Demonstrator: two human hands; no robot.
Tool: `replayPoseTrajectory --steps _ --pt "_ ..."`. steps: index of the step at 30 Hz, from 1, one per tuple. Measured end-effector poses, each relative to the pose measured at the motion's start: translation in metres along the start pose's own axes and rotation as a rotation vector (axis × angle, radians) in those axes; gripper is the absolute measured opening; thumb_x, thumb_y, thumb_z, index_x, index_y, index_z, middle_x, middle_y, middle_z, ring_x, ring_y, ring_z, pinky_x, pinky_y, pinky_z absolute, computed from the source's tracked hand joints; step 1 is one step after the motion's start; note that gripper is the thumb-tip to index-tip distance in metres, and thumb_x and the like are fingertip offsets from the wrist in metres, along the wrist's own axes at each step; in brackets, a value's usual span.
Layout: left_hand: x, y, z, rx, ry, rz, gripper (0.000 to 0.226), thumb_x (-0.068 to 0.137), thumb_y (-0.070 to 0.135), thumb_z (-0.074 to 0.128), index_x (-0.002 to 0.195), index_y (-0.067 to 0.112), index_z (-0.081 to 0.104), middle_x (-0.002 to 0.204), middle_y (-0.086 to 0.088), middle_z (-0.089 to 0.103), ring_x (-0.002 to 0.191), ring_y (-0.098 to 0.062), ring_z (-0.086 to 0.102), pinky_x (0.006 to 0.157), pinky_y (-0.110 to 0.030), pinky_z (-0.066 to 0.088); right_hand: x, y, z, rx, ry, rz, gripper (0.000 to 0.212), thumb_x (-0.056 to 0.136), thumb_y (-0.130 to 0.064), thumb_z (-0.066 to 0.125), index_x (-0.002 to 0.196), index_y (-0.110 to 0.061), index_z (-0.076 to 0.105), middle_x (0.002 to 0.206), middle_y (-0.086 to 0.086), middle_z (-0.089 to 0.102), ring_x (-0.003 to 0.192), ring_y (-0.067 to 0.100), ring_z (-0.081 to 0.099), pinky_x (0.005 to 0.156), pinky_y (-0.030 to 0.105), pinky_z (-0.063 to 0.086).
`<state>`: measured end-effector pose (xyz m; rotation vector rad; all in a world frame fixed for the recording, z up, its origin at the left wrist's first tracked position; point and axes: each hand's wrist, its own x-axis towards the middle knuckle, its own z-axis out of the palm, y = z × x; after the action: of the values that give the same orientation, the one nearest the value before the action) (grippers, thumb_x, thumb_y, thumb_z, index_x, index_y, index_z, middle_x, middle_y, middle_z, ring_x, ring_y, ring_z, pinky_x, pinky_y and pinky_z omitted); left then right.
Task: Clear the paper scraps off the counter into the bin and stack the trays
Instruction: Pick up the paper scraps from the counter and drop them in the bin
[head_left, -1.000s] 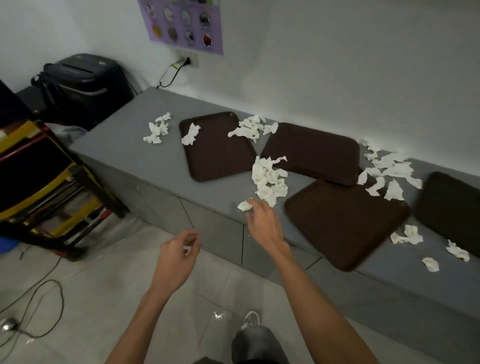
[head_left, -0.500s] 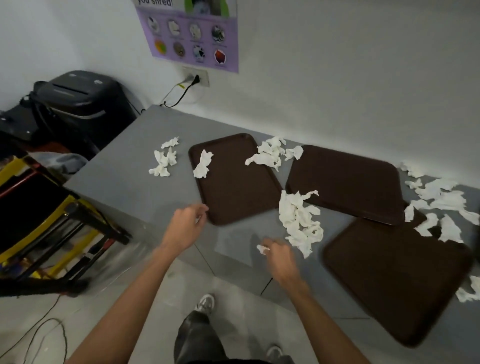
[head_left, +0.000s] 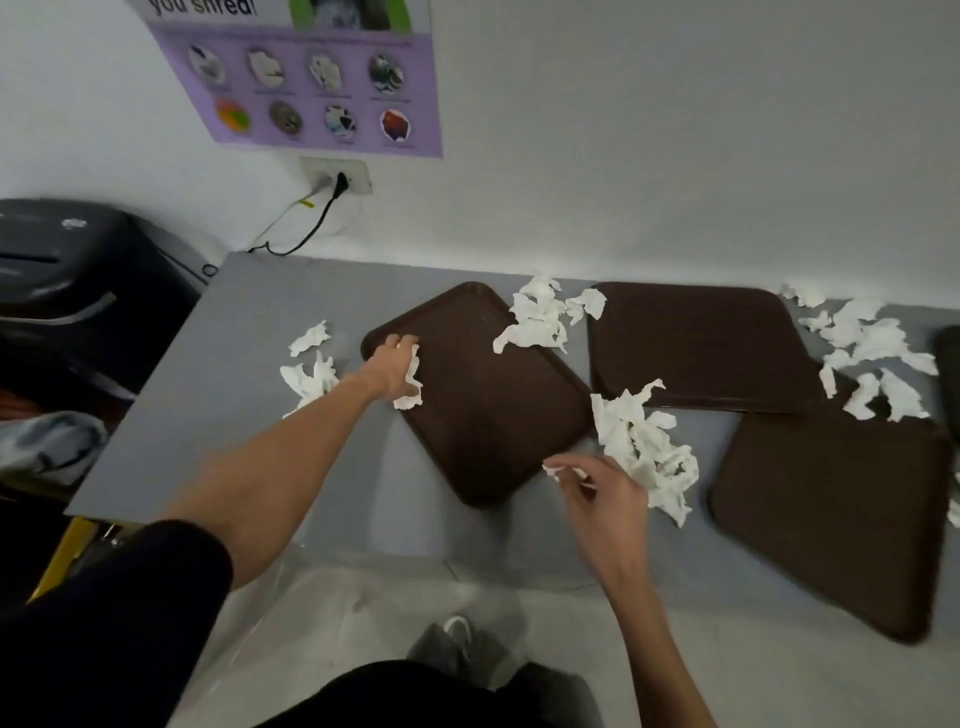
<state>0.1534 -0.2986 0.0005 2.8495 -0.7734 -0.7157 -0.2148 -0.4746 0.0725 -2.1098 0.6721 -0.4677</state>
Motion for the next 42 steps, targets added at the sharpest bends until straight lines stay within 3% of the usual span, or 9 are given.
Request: replayPoseTrajectory --steps 3,8,15,18,21,27,33,38,42 --pt "0.026 -0.017 0.021 0.050 -0.052 -0.005 0.100 0.076 0.035 0.084 0.155 0.014 0.026 0.154 -0.018 0.030 0.145 -0.042 0.031 0.120 -0.047 0.033 -0.003 -0.003 -0.003 -0.027 0.040 0.041 0.028 0.094 -0.011 0.074 0.099 -0.037 0.080 0.099 -0.019 0.074 0.089 -0.002 0.069 0.081 0.012 0.052" --pt "0.000 0.008 0.018 0.025 0.048 0.078 0.025 0.093 0.015 0.066 0.117 0.009 0.067 0.121 -0.015 0.060 0.112 -0.039 0.065 0.094 -0.044 0.054 -0.007 -0.003 -0.012 -0.028 0.111 0.157 0.026 0.097 -0.014 0.071 0.105 -0.037 0.079 0.105 -0.015 0.075 0.090 -0.004 0.069 0.077 0.004 0.048" --pt "-0.023 0.047 0.045 -0.228 0.075 0.081 0.007 0.095 0.024 0.068 0.093 0.030 0.072 0.096 -0.004 0.072 0.098 -0.028 0.069 0.086 -0.040 0.055 -0.016 -0.010 -0.032 0.068 0.225 0.305 0.023 0.090 -0.015 0.080 0.104 -0.033 0.078 0.099 -0.023 0.075 0.087 -0.013 0.068 0.068 -0.001 0.042" --pt "-0.057 0.103 0.050 -0.293 0.117 0.302 0.016 0.102 0.019 0.059 0.107 0.013 0.073 0.096 -0.009 0.066 0.094 -0.031 0.066 0.087 -0.038 0.049 -0.023 -0.006 -0.050 0.076 0.285 0.341 0.019 0.093 -0.022 0.079 0.101 -0.039 0.075 0.087 -0.024 0.073 0.081 -0.010 0.068 0.065 0.002 0.041" --pt "-0.100 0.163 0.057 -0.440 0.056 0.374 0.024 0.108 0.024 0.046 0.103 0.010 0.065 0.098 -0.005 0.059 0.092 -0.029 0.064 0.088 -0.047 0.055 -0.039 0.003 -0.077 0.134 0.335 0.358 0.016 0.096 -0.028 0.076 0.102 -0.043 0.072 0.080 -0.013 0.074 0.069 0.008 0.068 0.060 0.019 0.049" --pt "-0.208 0.299 0.067 -0.701 -0.081 0.383 0.047 0.107 0.051 0.043 0.085 0.010 0.048 0.075 -0.002 0.053 0.071 -0.018 0.052 0.077 -0.044 0.048 -0.096 0.041 -0.152 0.203 0.453 0.365 0.011 0.101 -0.032 0.070 0.109 -0.040 0.071 0.099 -0.021 0.075 0.090 0.002 0.072 0.077 0.020 0.056" --pt "-0.291 0.424 0.126 -0.723 -0.190 0.504 0.033 0.107 0.039 0.049 0.089 0.012 0.045 0.061 -0.001 0.052 0.056 -0.013 0.052 0.067 -0.039 0.047 -0.184 0.105 -0.253 0.221 0.582 0.392 0.007 0.104 -0.030 0.066 0.107 -0.035 0.069 0.100 -0.016 0.074 0.092 0.006 0.072 0.079 0.026 0.058" --pt "-0.349 0.530 0.185 -0.865 -0.340 0.567 0.021 0.112 0.025 0.038 0.099 0.013 0.048 0.072 -0.005 0.043 0.055 -0.012 0.038 0.044 -0.021 0.032 -0.264 0.162 -0.339 0.255 0.682 0.461 0.018 0.101 -0.014 0.067 0.101 -0.031 0.073 0.096 -0.013 0.076 0.088 0.009 0.075 0.073 0.024 0.057" --pt "-0.392 0.615 0.235 -0.764 -0.421 0.722 0.026 0.113 0.025 0.036 0.107 0.015 0.059 0.070 -0.004 0.050 0.053 -0.019 0.045 0.045 -0.028 0.038 -0.322 0.211 -0.403 0.273 0.772 0.554 0.026 0.097 -0.007 0.068 0.098 -0.031 0.077 0.099 -0.010 0.078 0.091 0.012 0.077 0.083 0.036 0.062"
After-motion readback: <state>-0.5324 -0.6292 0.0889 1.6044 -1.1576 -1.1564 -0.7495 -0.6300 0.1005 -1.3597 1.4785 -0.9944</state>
